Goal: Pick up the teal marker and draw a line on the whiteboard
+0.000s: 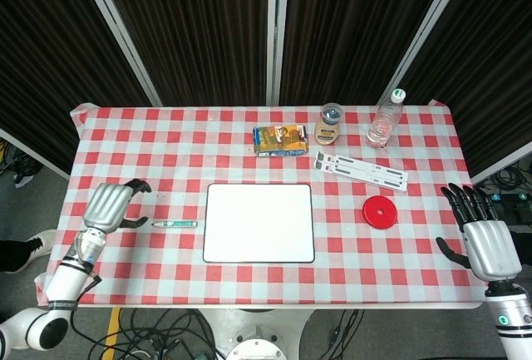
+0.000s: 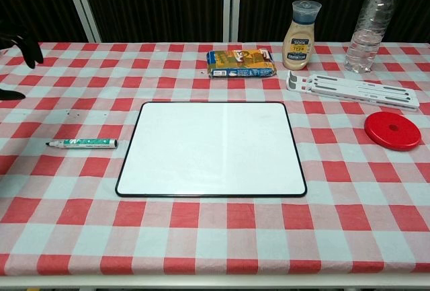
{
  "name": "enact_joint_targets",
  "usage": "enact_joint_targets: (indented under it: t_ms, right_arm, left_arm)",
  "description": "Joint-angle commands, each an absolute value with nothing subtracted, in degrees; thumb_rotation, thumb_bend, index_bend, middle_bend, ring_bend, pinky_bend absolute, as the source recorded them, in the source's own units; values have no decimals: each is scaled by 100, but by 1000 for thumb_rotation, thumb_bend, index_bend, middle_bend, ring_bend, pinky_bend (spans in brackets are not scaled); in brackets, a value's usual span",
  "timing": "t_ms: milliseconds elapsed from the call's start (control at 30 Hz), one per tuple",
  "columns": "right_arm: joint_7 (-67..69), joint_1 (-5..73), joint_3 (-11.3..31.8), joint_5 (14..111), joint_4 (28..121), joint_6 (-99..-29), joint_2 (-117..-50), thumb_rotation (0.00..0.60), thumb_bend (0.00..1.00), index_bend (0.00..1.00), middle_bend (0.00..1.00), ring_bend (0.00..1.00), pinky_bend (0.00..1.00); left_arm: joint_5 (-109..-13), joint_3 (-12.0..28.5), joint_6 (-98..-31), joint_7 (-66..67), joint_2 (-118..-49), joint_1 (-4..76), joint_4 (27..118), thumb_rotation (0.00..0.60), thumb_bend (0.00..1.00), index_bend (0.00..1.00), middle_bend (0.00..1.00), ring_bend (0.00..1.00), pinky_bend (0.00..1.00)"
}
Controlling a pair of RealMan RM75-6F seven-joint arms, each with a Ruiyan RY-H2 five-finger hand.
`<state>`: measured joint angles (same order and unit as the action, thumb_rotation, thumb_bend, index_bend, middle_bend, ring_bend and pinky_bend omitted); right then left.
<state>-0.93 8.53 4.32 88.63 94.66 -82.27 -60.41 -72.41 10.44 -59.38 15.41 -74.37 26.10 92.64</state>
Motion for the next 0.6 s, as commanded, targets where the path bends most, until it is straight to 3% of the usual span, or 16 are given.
enact_joint_targets:
  t_ms: [33, 200, 600]
  right_arm:
    - [-56, 847, 423, 8835, 9424, -8224, -6063, 600, 192, 0, 60, 0, 0]
    - [25, 826, 405, 8785, 9355, -8211, -6076, 600, 192, 0, 60, 0, 0]
    - [229, 823, 364, 8745, 9214, -8145, -6106, 600, 192, 0, 60, 0, 0]
  left_arm:
    - [-6571, 952, -5535, 2719, -7955, 3062, 9216, 600, 157, 382, 387, 725, 860]
    - [-5802, 825, -5670, 3901, -8520, 3342, 9321, 600, 171, 392, 407, 736, 873]
    - [-4341, 754, -6343, 5264, -9516, 3791, 9250, 600, 252, 413, 450, 765, 909]
